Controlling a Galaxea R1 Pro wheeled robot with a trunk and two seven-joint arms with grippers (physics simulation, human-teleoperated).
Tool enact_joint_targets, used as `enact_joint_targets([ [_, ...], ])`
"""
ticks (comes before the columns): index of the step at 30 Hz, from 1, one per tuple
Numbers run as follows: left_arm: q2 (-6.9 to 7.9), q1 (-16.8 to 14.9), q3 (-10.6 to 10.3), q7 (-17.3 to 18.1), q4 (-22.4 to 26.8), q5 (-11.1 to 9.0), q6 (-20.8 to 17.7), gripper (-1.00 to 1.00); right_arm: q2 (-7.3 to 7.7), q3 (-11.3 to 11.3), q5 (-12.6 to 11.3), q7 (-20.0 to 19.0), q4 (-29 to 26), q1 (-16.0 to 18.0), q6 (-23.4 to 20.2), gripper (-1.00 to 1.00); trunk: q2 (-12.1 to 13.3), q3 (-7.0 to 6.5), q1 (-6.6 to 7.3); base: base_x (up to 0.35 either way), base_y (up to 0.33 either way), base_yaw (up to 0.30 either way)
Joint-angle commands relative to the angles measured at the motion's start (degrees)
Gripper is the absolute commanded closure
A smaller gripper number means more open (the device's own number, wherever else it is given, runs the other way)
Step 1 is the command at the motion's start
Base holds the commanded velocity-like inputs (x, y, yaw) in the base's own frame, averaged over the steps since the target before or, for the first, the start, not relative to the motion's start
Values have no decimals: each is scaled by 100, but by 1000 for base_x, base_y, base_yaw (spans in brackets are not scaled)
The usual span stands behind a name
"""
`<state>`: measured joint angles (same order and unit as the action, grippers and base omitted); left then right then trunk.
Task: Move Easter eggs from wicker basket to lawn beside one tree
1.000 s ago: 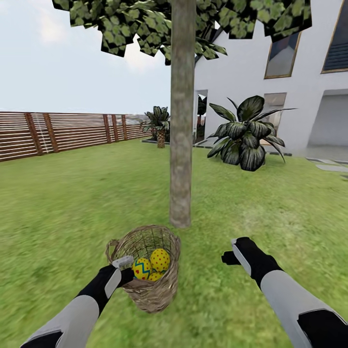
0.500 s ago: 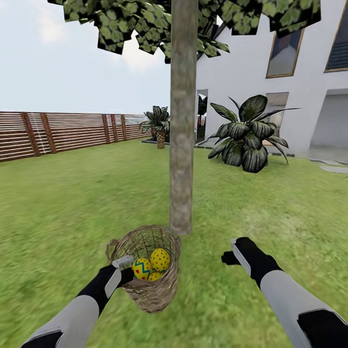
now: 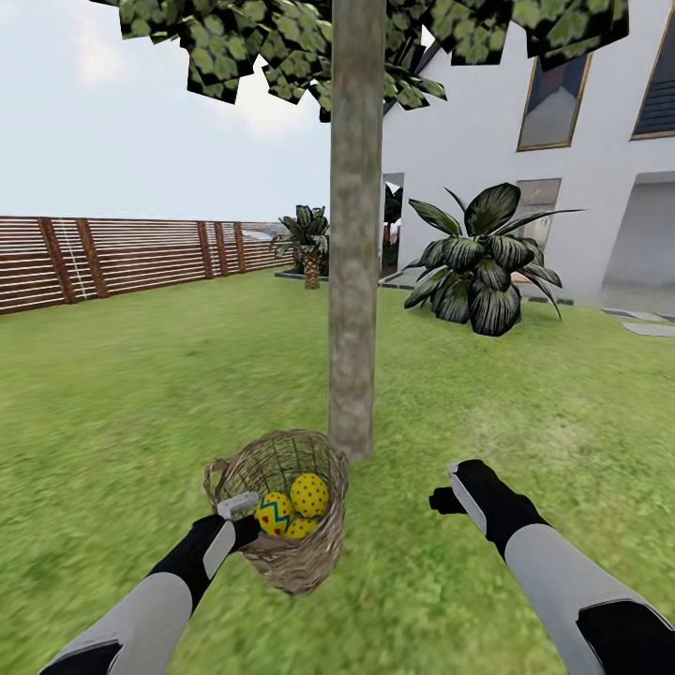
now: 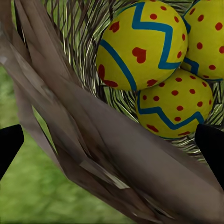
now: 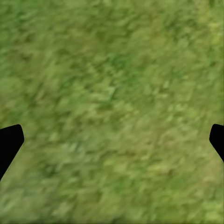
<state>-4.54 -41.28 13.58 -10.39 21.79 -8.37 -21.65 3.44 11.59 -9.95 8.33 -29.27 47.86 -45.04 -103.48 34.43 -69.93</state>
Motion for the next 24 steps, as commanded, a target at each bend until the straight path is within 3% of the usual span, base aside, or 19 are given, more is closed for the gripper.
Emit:
enact_joint_targets([
  [1, -3, -3, 5, -33, 18, -69, -24, 100, 8, 45, -61, 45, -8, 4, -23, -100, -45, 24, -22, 0, 0, 0],
  [24, -12, -3, 0, -77, -9, -68, -51, 100, 0, 45, -63, 45, -8, 4, -23, -100, -967, 437, -527, 0, 0, 0],
])
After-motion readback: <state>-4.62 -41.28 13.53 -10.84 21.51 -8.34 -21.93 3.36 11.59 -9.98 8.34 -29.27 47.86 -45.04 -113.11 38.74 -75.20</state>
